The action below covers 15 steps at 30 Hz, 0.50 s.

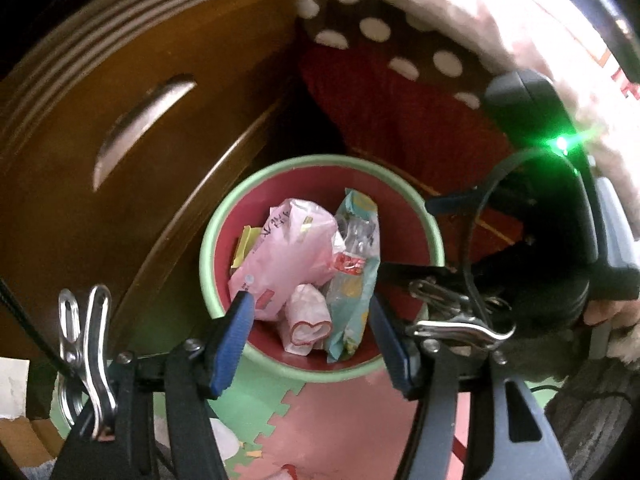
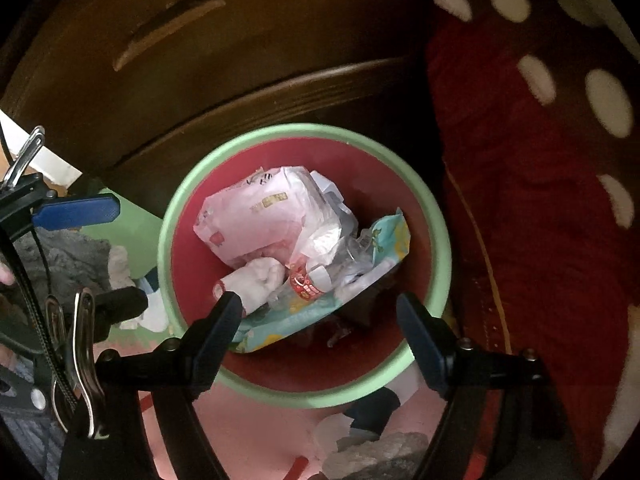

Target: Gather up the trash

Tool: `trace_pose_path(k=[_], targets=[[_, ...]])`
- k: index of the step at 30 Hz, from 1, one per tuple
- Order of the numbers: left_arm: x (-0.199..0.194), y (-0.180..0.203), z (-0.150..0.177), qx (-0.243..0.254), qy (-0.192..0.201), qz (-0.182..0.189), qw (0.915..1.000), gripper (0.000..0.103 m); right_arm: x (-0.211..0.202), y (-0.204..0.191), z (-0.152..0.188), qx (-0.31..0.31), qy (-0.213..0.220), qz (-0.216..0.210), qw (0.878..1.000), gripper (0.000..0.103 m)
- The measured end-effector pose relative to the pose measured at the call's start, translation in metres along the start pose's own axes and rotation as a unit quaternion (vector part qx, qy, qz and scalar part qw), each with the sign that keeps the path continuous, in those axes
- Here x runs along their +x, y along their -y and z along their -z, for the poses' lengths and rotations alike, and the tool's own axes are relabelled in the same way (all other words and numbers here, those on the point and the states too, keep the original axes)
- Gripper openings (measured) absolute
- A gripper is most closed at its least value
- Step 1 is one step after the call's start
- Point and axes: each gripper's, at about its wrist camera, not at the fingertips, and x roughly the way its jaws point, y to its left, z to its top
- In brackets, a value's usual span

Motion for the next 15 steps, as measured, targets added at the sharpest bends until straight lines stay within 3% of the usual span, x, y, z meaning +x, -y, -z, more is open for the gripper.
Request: trace_pose_path(k=[10,15], targets=[[-0.063,0.007,-0.01,-0.002,0.074,-0.012,0.9972,0.07,-0.05,-0.002,0.003,0.019,0.045,0.01,0.999,0.081],[-0.117,0.007,-0.013,-0.032,0.136,-0.032,0.9897,0.08,-0.106,-0.017,0.0,0.022,0.123,0.056,0.991,0.081]])
